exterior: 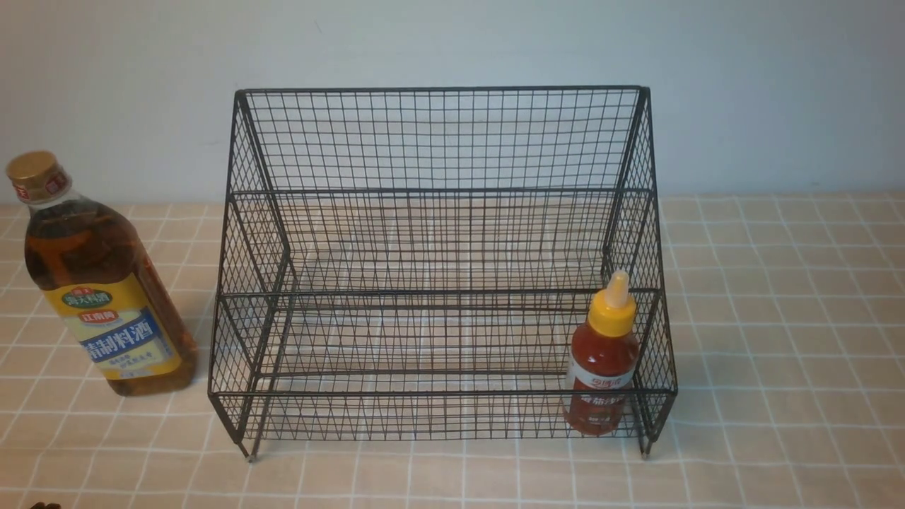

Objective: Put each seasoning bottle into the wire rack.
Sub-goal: Use the left arm to grab the condiment bottle closest to it

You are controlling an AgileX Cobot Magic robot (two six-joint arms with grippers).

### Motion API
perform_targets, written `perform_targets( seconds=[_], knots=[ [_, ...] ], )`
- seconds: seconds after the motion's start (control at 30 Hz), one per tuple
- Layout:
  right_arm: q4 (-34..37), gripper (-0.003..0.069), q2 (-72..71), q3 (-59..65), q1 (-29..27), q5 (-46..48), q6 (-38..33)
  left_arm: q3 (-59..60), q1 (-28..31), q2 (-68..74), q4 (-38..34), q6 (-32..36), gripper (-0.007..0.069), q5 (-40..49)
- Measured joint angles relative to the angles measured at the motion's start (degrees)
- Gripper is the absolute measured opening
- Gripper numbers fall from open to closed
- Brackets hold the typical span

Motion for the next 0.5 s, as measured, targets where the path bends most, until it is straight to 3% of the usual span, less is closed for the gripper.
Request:
perform_targets(
  seconds=[0.27,0.4,0.5],
  knots=[
    [-2.8,-0.0013,0.0,3.0,0.0,-7.2,-0.4,0.0,0.0,0.0,0.0,0.0,-0.0007,0.0],
    [-5.6,-0.0013,-0.4,9.1,-0.6,-16.6,-1.7,0.0,0.0,0.0,0.0,0.0,-0.0007,0.0],
    [-6.9,-0.0013,-3.2,16.8,-6.3,-24.5,-1.9,0.0,0.0,0.0,0.0,0.0,-0.0007,0.0]
  ],
)
